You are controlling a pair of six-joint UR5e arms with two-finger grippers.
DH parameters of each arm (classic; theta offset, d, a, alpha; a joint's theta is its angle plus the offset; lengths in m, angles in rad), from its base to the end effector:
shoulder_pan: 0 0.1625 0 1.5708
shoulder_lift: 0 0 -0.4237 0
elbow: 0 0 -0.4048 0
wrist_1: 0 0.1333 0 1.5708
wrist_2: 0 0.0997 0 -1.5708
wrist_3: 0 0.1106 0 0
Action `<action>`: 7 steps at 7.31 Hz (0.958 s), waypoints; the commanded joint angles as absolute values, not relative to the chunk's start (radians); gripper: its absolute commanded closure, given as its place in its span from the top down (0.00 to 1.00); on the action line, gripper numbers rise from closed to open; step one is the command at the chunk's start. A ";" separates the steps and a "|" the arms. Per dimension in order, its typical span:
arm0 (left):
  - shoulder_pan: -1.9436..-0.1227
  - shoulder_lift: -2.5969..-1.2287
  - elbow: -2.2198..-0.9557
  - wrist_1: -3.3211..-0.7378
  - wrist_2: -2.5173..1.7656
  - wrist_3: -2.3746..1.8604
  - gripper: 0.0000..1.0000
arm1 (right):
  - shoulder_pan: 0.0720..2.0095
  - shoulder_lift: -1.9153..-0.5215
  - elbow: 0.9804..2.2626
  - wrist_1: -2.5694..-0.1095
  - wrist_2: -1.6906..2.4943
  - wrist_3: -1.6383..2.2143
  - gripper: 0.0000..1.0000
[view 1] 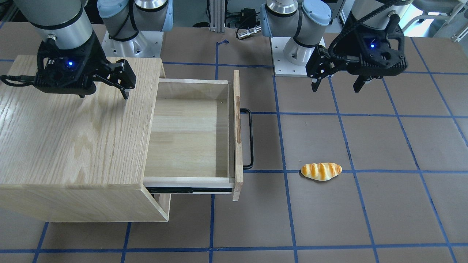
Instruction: Open upper drawer
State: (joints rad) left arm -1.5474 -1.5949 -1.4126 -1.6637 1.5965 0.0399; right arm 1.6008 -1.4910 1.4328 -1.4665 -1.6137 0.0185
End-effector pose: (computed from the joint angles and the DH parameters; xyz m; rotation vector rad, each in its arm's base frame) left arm -0.1184 -0.5185 0.5338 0.0249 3.1139 -0.0628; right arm 0.1445 -0.5283 0.4934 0.0193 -3.0967 -0.0698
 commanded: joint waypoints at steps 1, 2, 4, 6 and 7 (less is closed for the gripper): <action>-1.546 -1.600 -1.411 -1.661 1.597 0.041 1.00 | 1.601 -1.491 1.433 -1.466 -1.614 0.020 1.00; -1.546 -1.603 -1.408 -1.651 1.597 0.040 1.00 | 1.601 -1.491 1.433 -1.466 -1.614 0.020 1.00; -1.549 -1.603 -1.413 -1.644 1.595 0.035 1.00 | 1.601 -1.491 1.433 -1.466 -1.614 0.018 1.00; -1.549 -1.591 -1.410 -1.643 1.595 0.035 1.00 | 1.601 -1.491 1.434 -1.466 -1.614 0.020 1.00; -1.549 -1.597 -1.413 -1.643 1.595 0.035 1.00 | 1.601 -1.491 1.433 -1.466 -1.614 0.020 1.00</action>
State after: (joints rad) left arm -1.5493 -1.5941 -1.4106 -1.6436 1.5954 0.0355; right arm 1.6015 -1.4910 1.4332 -1.4665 -1.6138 0.0198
